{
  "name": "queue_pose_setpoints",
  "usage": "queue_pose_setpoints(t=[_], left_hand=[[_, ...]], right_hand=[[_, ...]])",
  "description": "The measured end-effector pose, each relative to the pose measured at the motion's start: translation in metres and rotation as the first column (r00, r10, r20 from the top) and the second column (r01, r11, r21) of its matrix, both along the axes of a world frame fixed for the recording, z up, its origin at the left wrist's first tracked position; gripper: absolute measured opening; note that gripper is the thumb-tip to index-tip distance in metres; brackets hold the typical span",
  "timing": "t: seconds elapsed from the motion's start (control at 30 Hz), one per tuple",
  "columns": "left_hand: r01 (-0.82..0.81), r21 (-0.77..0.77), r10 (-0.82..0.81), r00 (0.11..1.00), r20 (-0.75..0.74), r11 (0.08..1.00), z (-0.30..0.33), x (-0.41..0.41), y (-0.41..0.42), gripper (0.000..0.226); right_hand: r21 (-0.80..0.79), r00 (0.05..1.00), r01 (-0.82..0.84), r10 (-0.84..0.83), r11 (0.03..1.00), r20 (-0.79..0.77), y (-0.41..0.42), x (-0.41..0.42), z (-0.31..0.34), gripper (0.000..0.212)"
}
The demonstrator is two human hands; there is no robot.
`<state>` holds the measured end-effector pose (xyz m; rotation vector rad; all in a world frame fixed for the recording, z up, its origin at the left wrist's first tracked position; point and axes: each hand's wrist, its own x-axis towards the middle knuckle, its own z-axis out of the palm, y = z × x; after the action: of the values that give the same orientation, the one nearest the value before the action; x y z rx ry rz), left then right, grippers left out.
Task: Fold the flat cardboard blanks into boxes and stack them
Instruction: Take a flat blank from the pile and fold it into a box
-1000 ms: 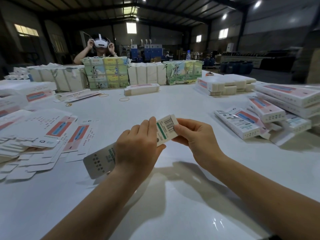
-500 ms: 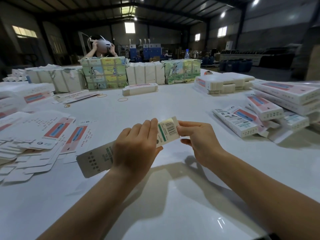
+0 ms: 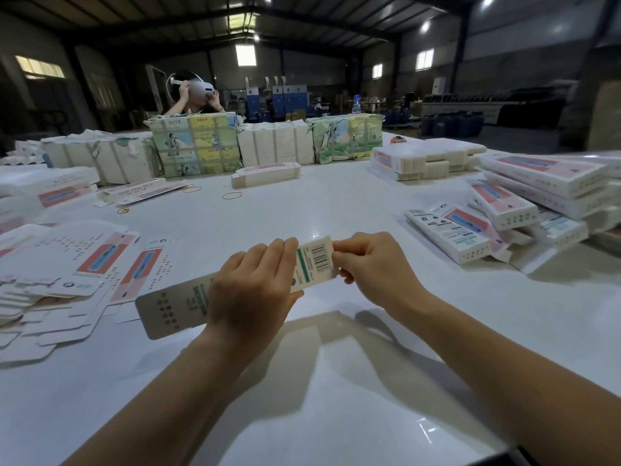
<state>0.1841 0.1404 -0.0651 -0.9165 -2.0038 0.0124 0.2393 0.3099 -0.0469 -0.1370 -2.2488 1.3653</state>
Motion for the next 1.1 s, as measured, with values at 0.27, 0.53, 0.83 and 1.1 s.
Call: queue_pose_setpoints(t=[0.27, 0.53, 0.83, 1.1], left_hand=[[-0.039, 0.039, 0.036, 0.995, 0.094, 0.998, -0.001, 0.003, 0.003, 0.077], [-0.119, 0.055, 0.104, 0.969, 0.224, 0.991, 0.003, 0.002, 0.003, 0.077], [-0.106, -0.018, 0.108, 0.978, 0.18, 0.994, 0.004, -0.004, -0.008, 0.075], [0.163, -0.078, -0.139, 0.96, 0.245, 0.984, -0.003, -0.005, 0.001, 0.078]], right_hand=[[0.533, 0.978, 0.174, -0.084, 0.828, -0.189, -0.015, 0.004, -0.006, 0.025], [0.153, 0.965, 0.184, -0.149, 0.971, -0.216, -0.016, 0.001, -0.006, 0.026], [0.203, 0.98, 0.069, -0.028, 0.977, -0.196, -0.019, 0.003, -0.01, 0.033], [0.779, 0.978, -0.182, 0.19, 0.6, 0.082, -0.004, -0.006, -0.022, 0.086]])
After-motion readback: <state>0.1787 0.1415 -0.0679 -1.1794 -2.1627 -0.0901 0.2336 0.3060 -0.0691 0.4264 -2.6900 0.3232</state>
